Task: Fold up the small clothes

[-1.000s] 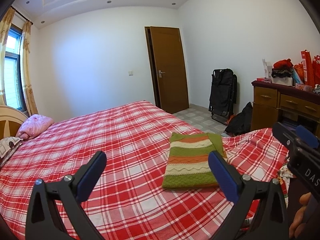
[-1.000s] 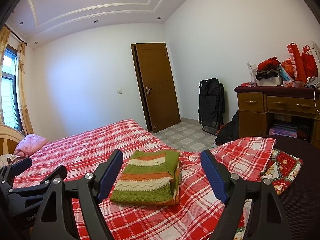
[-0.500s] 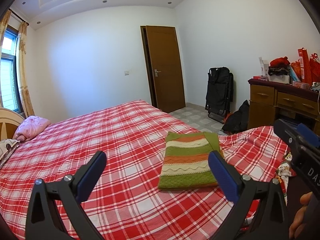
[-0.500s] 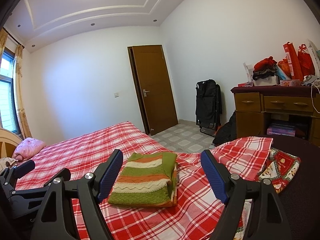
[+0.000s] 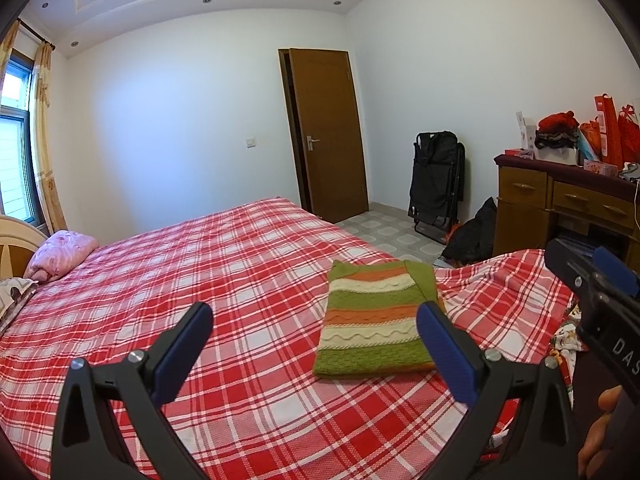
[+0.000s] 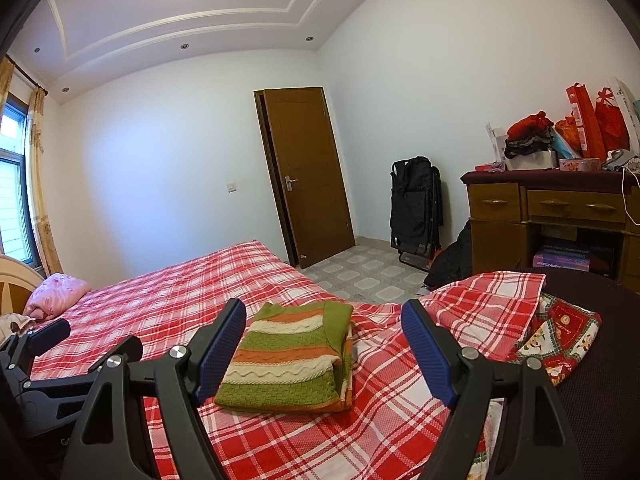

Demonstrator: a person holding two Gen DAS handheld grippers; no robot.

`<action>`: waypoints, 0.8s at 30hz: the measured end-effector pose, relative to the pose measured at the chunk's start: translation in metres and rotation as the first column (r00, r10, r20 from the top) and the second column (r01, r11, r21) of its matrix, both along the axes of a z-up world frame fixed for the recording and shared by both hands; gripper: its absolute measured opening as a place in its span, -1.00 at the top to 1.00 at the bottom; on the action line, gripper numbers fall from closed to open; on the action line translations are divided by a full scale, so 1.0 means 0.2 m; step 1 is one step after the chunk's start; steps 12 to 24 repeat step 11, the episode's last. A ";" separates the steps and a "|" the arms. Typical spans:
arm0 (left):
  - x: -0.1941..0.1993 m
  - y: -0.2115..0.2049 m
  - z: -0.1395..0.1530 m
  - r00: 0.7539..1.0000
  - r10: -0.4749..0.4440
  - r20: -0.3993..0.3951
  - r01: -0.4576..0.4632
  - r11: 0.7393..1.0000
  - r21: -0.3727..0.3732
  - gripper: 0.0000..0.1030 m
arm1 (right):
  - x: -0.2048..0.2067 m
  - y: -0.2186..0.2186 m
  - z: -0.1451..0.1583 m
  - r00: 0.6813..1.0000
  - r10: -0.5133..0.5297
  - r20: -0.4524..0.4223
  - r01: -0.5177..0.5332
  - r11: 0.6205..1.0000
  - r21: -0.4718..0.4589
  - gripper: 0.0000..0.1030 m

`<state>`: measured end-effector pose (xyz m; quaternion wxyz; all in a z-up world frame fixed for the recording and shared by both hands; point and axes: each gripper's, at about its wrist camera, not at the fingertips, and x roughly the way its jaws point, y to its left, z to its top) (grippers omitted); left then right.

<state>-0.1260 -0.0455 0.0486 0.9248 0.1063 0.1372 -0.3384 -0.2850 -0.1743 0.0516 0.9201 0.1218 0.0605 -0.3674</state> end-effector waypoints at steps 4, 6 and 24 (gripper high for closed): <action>-0.01 0.00 0.00 0.999 -0.031 0.011 0.031 0.999 -0.026 -1.00 | 0.01 0.00 0.00 1.000 0.000 -0.006 0.000 1.000 0.003 -0.56; -0.02 0.01 0.01 0.999 -0.043 0.011 0.044 0.998 -0.049 -1.00 | 0.01 -0.01 0.00 1.000 0.000 -0.006 0.000 1.000 0.003 -0.57; -0.01 0.01 0.00 1.000 -0.021 0.021 0.022 0.999 -0.035 -1.00 | 0.01 -0.02 -0.01 1.000 -0.004 -0.012 0.004 1.000 0.008 -0.56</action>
